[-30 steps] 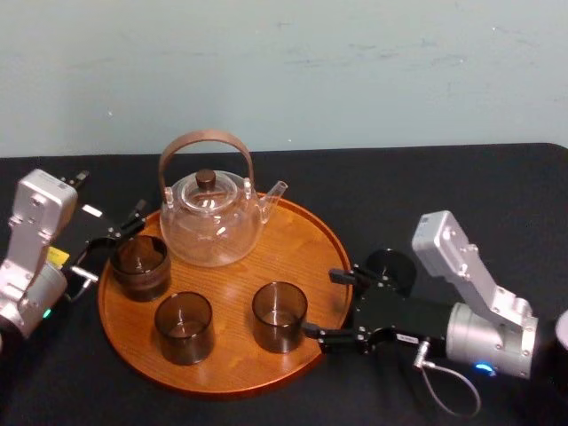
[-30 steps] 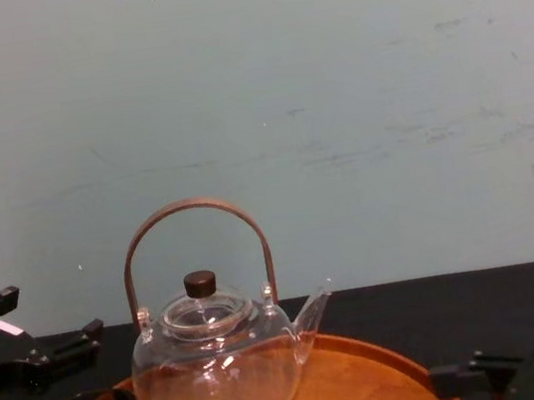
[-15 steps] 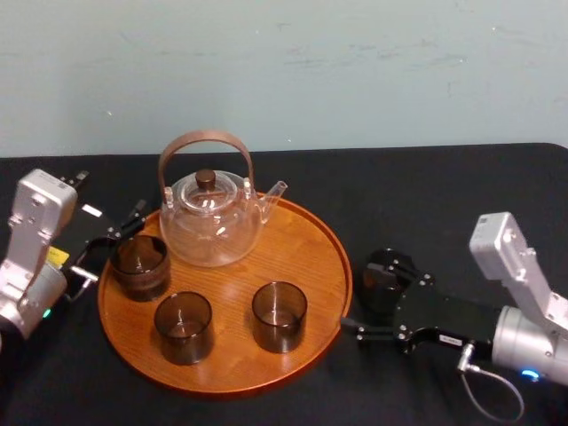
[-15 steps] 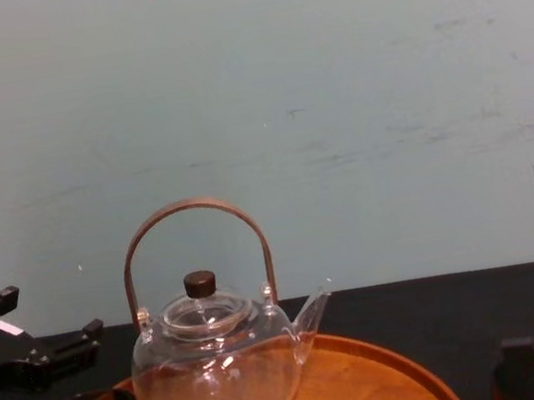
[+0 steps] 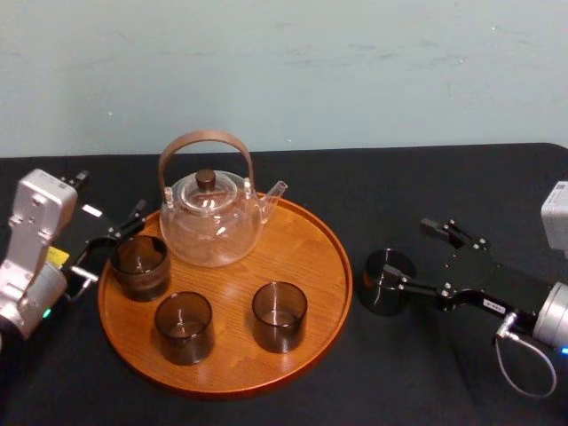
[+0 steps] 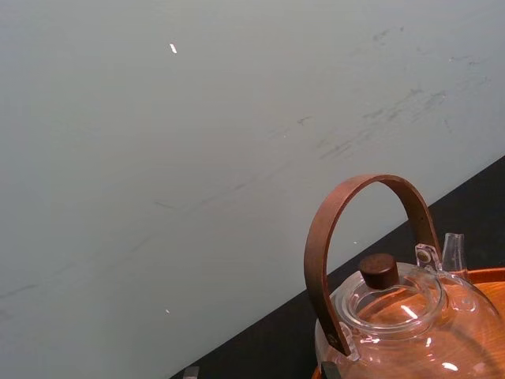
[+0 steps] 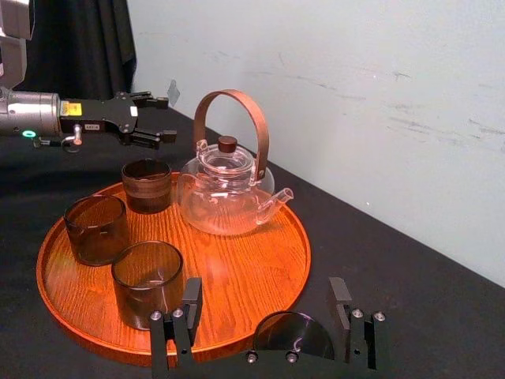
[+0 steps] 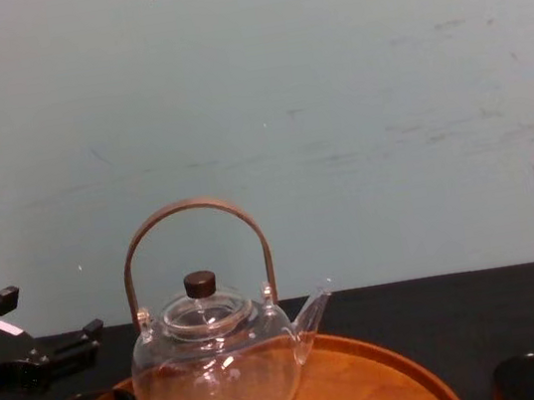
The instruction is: Pick up the glass from the table and place it on the tray.
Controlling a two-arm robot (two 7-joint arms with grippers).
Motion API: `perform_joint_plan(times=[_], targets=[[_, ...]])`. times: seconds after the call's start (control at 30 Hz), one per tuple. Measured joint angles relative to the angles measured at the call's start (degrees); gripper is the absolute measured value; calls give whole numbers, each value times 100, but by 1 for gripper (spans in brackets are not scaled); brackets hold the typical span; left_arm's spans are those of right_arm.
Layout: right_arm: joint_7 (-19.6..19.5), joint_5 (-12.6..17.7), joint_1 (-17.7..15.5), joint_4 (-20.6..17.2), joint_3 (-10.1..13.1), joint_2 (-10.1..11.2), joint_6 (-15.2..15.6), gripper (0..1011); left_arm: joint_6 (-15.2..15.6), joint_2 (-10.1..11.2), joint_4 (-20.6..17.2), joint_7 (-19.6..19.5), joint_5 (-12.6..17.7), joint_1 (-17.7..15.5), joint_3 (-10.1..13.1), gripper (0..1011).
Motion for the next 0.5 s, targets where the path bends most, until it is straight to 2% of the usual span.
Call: perform_joint_plan(times=[0.5], targets=[[0,0,0,0,0,0,0,1003,0,0,0,0,0,0,0,1001]])
